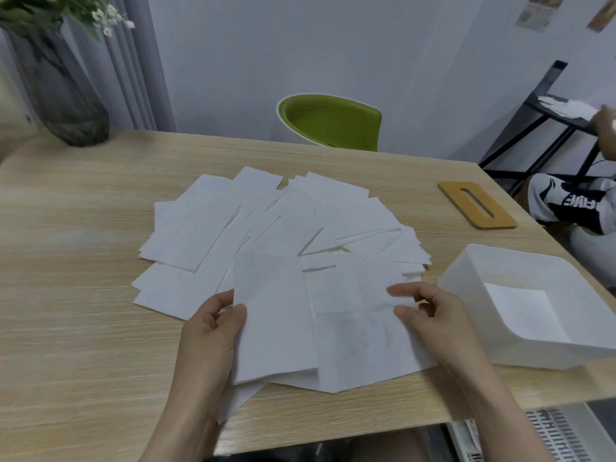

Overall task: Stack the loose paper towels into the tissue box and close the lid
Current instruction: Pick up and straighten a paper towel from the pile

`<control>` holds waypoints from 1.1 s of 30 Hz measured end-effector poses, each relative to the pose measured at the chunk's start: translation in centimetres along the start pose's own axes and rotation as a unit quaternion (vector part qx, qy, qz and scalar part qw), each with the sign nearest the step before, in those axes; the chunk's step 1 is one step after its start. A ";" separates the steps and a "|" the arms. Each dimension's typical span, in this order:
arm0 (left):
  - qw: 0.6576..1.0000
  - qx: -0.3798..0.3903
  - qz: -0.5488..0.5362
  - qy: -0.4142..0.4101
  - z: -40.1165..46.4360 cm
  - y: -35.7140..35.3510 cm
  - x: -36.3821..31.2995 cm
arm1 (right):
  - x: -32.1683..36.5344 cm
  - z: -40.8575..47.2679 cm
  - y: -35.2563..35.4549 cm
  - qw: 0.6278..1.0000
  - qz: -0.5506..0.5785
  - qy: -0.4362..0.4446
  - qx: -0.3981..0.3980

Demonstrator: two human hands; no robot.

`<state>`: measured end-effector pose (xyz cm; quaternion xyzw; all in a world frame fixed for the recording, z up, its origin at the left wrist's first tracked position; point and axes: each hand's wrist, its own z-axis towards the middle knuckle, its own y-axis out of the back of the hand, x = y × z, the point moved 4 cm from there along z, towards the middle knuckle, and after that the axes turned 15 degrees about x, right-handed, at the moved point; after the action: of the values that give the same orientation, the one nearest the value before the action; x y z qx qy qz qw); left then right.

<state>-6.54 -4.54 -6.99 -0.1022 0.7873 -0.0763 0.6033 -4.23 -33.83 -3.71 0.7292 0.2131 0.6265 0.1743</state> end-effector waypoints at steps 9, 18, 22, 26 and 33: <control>1.000 0.002 -0.001 -0.004 0.2 0.2 0.4 | 3.3 -2.7 1.2 0.987 -0.083 0.110 -0.078; 1.000 -0.001 0.022 -0.021 0.7 0.5 -0.7 | 8.7 -3.4 1.6 0.976 0.051 0.207 -0.046; 0.999 -0.010 0.029 -0.026 1.2 0.7 -1.3 | 7.1 -1.3 -0.8 0.986 0.112 0.122 -0.030; 0.999 -0.006 0.036 -0.025 1.5 0.9 -1.2 | 5.3 -0.6 -2.4 0.994 0.028 0.076 -0.076; 0.999 0.004 0.043 -0.018 1.8 0.9 -0.5 | 6.0 0.2 -2.4 0.979 -0.187 0.067 0.043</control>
<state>-4.76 -3.50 -7.17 -0.0674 0.7797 -0.0513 0.6204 -3.51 -28.64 0.08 0.6399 0.3834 0.6203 0.2425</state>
